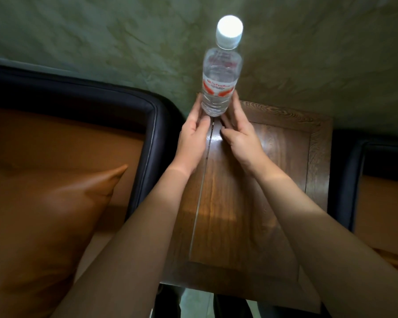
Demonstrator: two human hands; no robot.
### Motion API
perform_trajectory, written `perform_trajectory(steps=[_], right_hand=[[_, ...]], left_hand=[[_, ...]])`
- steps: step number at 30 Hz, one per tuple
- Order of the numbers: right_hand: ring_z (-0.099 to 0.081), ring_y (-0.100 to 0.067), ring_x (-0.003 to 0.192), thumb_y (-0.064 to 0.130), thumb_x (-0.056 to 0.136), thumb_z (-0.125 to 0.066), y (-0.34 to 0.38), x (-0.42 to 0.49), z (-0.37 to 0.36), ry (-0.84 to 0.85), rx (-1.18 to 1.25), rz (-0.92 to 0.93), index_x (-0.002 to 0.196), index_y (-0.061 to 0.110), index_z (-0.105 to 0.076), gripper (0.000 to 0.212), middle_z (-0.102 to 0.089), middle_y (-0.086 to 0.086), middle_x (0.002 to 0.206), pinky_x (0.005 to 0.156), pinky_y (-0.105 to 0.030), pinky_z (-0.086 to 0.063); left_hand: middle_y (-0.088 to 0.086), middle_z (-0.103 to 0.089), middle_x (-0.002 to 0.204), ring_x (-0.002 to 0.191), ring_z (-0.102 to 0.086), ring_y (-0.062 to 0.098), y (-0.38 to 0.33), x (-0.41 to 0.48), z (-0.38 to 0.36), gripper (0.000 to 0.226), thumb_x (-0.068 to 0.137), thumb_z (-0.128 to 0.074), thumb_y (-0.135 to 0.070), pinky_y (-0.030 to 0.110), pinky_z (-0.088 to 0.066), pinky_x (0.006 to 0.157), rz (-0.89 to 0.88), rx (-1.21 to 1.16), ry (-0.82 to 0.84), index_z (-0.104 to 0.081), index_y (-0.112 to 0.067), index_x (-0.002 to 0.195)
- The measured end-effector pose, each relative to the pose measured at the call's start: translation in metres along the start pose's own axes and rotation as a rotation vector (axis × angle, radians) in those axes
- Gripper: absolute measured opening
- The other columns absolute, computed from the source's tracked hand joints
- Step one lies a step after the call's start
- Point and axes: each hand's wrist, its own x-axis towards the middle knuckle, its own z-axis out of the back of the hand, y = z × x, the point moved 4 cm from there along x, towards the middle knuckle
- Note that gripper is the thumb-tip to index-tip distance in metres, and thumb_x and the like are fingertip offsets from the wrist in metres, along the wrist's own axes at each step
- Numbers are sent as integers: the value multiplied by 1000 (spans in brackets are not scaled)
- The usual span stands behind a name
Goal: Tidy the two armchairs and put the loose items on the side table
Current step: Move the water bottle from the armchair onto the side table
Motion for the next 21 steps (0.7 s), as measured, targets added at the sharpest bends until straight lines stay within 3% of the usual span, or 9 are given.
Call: perform_trajectory(steps=[2,5,10,13,17,21], right_hand=[[-27,-15,150,-27,84,-30,-2,-2,0,-35,-17,-20,159,11,-6,88,-21,3,162,125,-34,-19],[-38,-15,145,-21,90,-38,-15,-16,8,-174,-78,-100,158,10,-18,77,-32,9,151,120,-31,-29],[-44,-8,139,-14,94,-44,-34,-64,7,-344,-86,-204,150,11,-42,62,-44,-4,154,118,-34,-35],[-38,-4,142,-6,96,-48,-34,-103,-14,-317,-165,-242,148,23,-47,59,-42,5,156,116,-21,-32],[-24,-1,147,-4,97,-46,-33,-151,-41,-199,-374,-273,148,25,-46,59,-31,11,161,119,-21,-18],[-25,-9,149,-7,92,-43,-39,-183,-59,-58,-417,-352,147,23,-48,62,-30,5,162,125,-38,-21]], left_hand=[[-6,-43,149,139,-41,1,2,-1,0,63,99,-42,3,27,-29,119,10,28,19,-22,-11,157],[-9,-41,149,142,-39,8,12,-13,7,64,96,-45,4,29,-29,120,55,80,-12,-27,-13,156],[-2,-44,152,141,-40,4,33,-79,18,57,98,-48,-3,26,-31,119,159,189,-138,-38,-18,152],[-4,-42,154,143,-37,5,35,-130,17,56,96,-48,-5,25,-31,118,160,327,-130,-42,-18,150],[-17,-32,159,139,-32,-10,38,-199,18,57,97,-50,-12,29,-34,117,255,411,-57,-41,-32,149],[-12,-40,154,141,-39,12,34,-253,25,57,97,-52,-24,45,-36,116,457,505,-100,-36,-38,150]])
